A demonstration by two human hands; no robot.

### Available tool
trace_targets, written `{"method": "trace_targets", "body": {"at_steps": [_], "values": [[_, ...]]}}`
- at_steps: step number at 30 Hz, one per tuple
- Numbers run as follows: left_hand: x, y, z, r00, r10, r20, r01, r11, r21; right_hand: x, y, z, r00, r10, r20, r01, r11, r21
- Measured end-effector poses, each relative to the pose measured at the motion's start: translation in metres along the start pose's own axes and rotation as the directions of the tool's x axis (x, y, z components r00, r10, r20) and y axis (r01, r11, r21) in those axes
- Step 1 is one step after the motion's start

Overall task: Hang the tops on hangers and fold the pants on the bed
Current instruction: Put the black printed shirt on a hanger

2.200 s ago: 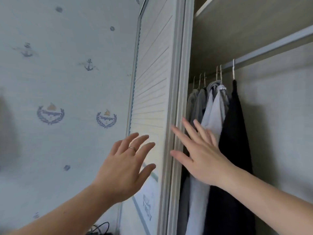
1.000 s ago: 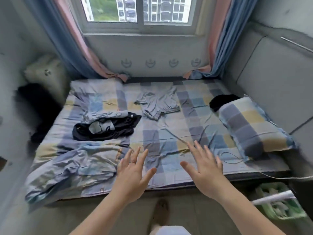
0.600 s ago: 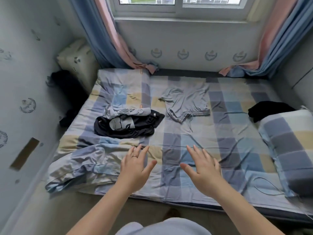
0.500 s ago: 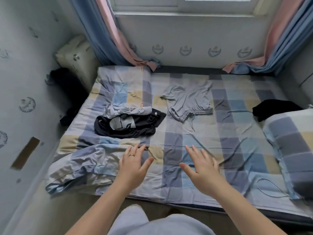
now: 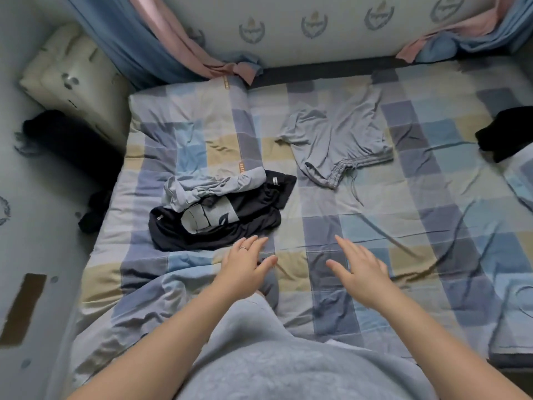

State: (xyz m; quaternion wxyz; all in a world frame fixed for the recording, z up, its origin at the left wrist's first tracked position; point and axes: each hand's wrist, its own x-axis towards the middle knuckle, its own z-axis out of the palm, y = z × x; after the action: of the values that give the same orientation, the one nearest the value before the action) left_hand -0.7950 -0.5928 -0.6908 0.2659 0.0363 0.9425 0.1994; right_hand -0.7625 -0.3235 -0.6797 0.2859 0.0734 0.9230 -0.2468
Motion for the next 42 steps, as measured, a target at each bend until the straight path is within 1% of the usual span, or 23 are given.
{"method": "trace_targets", "body": {"at_steps": [3,6,7,9,11,13,15,16,19,21,24,25,27,29,30,31,33,34,35,37,38,39,42], "values": [[0.065,-0.046,-0.004,0.996,0.034,0.085,-0.038,0.998,0.049,0.068,-0.03,0.032,0.997,0.08,0.019,-0.081,0.996,0.042],[0.111,-0.087,-0.009,0.976,0.026,0.218,-0.045,0.996,0.08,0.111,-0.058,0.056,0.981,0.183,0.07,-0.188,0.98,0.06],[0.125,-0.101,-0.009,0.97,0.005,0.245,-0.024,0.997,0.073,0.122,-0.065,0.064,0.976,0.201,0.083,-0.207,0.976,0.063],[0.149,-0.134,-0.011,0.957,-0.089,0.276,0.089,0.996,0.013,0.144,-0.084,0.084,0.97,0.198,0.143,-0.206,0.978,0.039],[0.167,-0.171,-0.009,0.946,-0.207,0.251,0.22,0.975,-0.025,0.17,-0.102,0.105,0.967,0.161,0.199,-0.166,0.986,0.011],[0.179,-0.205,-0.001,0.925,-0.292,0.242,0.312,0.949,-0.047,0.197,-0.119,0.123,0.959,0.128,0.254,-0.143,0.989,0.043],[0.19,-0.229,0.013,0.924,-0.291,0.249,0.311,0.949,-0.044,0.229,-0.13,0.139,0.956,0.113,0.271,-0.151,0.981,0.124],[0.196,-0.236,0.021,0.935,-0.252,0.25,0.269,0.963,-0.035,0.247,-0.132,0.146,0.955,0.125,0.268,-0.171,0.973,0.158],[0.223,-0.235,0.045,0.973,-0.074,0.218,0.081,0.996,-0.023,0.297,-0.127,0.162,0.945,0.228,0.233,-0.283,0.93,0.235],[0.243,-0.225,0.061,0.981,0.018,0.191,-0.019,1.0,0.001,0.324,-0.115,0.172,0.939,0.28,0.201,-0.323,0.919,0.228],[0.27,-0.212,0.086,0.987,0.057,0.147,-0.076,0.989,0.127,0.36,-0.096,0.183,0.95,0.268,0.158,-0.295,0.938,0.18],[0.276,-0.209,0.094,0.991,0.051,0.122,-0.073,0.981,0.181,0.371,-0.091,0.186,0.951,0.27,0.151,-0.298,0.932,0.206],[0.287,-0.206,0.107,0.997,0.018,0.075,-0.038,0.963,0.268,0.392,-0.086,0.194,0.936,0.311,0.163,-0.351,0.864,0.361],[0.295,-0.205,0.116,1.0,-0.008,0.024,0.001,0.952,0.305,0.411,-0.085,0.198,0.909,0.371,0.189,-0.409,0.711,0.572],[0.298,-0.206,0.119,1.0,-0.015,-0.002,0.015,0.95,0.31,0.42,-0.087,0.2,0.893,0.414,0.178,-0.421,0.629,0.653],[0.3,-0.207,0.121,0.999,-0.016,-0.029,0.024,0.951,0.307,0.428,-0.089,0.2,0.867,0.476,0.15,-0.433,0.568,0.699],[0.303,-0.209,0.125,0.997,-0.013,-0.07,0.033,0.957,0.287,0.439,-0.089,0.201,0.799,0.594,0.091,-0.477,0.535,0.697],[0.304,-0.21,0.127,0.996,-0.018,-0.084,0.04,0.962,0.269,0.443,-0.087,0.201,0.777,0.623,0.085,-0.491,0.516,0.702],[0.305,-0.21,0.128,0.995,-0.027,-0.092,0.049,0.968,0.245,0.446,-0.085,0.202,0.773,0.627,0.099,-0.484,0.481,0.731],[0.304,-0.209,0.129,0.994,-0.048,-0.098,0.067,0.978,0.197,0.446,-0.082,0.2,0.798,0.578,0.17,-0.457,0.397,0.796],[0.303,-0.209,0.128,0.994,-0.054,-0.098,0.071,0.982,0.178,0.444,-0.082,0.197,0.812,0.549,0.2,-0.46,0.391,0.797],[0.302,-0.209,0.126,0.994,-0.055,-0.096,0.07,0.985,0.157,0.44,-0.081,0.195,0.823,0.527,0.212,-0.465,0.411,0.784],[0.289,-0.205,0.116,0.996,-0.069,-0.059,0.073,0.995,0.062,0.419,-0.074,0.184,0.861,0.483,0.156,-0.417,0.497,0.761]]}}
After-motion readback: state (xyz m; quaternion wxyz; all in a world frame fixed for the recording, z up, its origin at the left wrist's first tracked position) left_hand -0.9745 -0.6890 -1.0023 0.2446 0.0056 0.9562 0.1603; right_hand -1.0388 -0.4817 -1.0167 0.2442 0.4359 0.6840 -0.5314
